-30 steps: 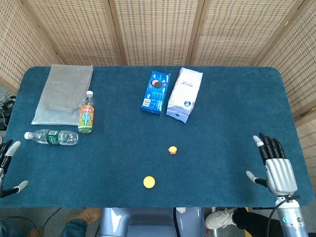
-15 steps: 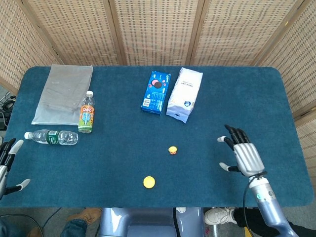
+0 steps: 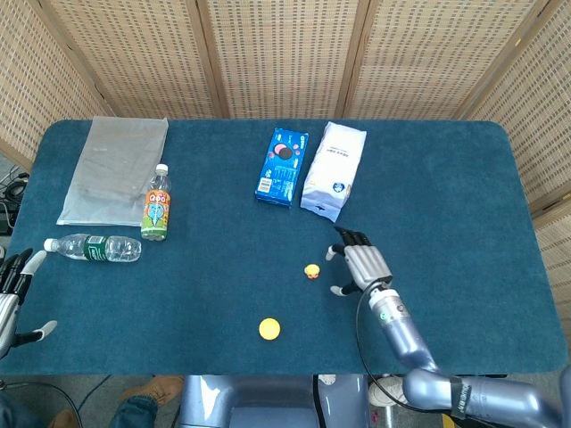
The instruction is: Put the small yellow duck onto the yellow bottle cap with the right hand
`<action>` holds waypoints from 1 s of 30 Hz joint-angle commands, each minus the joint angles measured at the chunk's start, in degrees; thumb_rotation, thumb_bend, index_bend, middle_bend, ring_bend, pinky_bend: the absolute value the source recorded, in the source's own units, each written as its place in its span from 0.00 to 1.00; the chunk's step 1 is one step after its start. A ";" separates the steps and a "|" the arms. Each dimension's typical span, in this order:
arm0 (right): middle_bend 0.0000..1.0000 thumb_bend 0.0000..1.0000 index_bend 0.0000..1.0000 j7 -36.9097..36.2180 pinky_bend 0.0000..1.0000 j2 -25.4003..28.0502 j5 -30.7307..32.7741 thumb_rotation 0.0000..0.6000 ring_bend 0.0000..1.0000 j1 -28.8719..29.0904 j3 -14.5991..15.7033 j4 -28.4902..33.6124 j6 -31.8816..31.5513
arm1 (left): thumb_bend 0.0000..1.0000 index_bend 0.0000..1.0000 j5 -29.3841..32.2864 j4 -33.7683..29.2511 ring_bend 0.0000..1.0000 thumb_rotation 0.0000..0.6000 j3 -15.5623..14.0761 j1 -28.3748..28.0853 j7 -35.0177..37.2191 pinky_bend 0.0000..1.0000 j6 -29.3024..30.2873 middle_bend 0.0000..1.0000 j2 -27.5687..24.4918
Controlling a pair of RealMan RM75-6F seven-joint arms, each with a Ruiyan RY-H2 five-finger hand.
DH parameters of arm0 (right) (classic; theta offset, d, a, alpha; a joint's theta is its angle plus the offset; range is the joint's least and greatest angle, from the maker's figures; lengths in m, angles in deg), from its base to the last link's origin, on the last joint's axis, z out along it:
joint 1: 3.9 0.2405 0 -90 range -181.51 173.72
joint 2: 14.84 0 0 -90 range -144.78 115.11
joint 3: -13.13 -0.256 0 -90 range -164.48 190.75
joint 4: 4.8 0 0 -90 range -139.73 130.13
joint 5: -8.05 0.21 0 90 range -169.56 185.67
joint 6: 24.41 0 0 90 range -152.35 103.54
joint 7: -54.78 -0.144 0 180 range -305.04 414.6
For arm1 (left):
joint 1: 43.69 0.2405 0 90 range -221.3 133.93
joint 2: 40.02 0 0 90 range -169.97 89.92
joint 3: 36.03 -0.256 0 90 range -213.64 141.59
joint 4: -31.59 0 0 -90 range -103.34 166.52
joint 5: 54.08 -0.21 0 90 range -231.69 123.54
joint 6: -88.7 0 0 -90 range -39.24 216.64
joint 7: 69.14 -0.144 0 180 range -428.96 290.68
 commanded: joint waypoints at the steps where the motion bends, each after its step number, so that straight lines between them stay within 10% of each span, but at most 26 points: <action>1: 0.00 0.17 0.38 3.06 0.00 -3.73 2.77 1.00 0.00 3.07 -0.49 -3.01 -0.17 | 0.05 0.00 0.08 -0.01 0.00 1.00 0.02 -0.08 -0.02 0.00 -0.13 0.00 0.00; 30: 0.00 0.29 0.50 6.82 0.00 -12.96 8.04 1.00 0.00 7.92 0.04 -16.48 -0.27 | 0.05 0.00 2.22 0.34 0.00 1.00 0.36 -1.36 0.02 0.00 -2.75 0.00 0.10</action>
